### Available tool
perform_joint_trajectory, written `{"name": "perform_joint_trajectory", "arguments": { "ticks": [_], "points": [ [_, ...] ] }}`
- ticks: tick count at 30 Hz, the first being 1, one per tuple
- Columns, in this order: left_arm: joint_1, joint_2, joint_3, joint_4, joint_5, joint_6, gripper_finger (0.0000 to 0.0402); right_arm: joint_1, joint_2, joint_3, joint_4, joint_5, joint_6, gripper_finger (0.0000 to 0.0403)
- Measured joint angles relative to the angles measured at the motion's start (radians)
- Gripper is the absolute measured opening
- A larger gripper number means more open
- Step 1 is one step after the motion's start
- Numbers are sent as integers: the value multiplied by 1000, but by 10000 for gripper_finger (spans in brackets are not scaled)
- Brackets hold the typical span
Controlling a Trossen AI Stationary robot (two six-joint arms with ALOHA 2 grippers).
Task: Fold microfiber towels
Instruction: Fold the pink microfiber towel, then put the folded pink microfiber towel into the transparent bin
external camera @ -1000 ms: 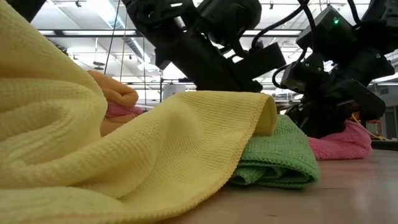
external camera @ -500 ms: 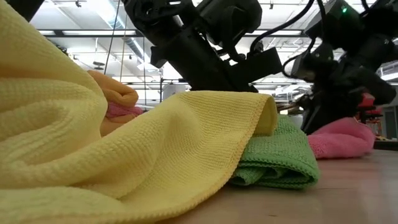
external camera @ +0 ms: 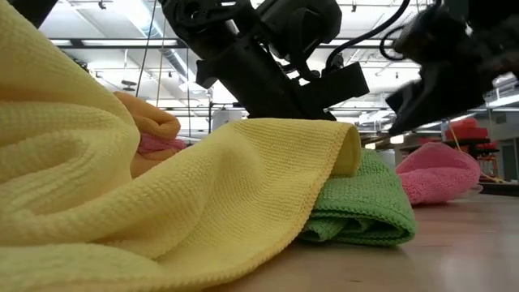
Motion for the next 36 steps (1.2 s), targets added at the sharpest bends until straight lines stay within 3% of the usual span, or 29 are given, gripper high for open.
{"name": "perform_joint_trajectory", "arguments": {
  "ticks": [7,16,23,29,36],
  "points": [
    [0,-1,0,-4,0,-11,61,36,117,0,-98,67,121,67],
    [0,-1,0,-7,0,-10,60,30,-1,0,-336,172,261,67],
    [0,-1,0,-8,0,-10,66,8,-43,1,-476,154,361,67],
    [-1,-1,0,-5,1,6,63,44,-77,73,-470,162,196,67],
    [0,-1,0,-8,1,16,68,165,20,82,-232,170,-100,74]
  ]
}}
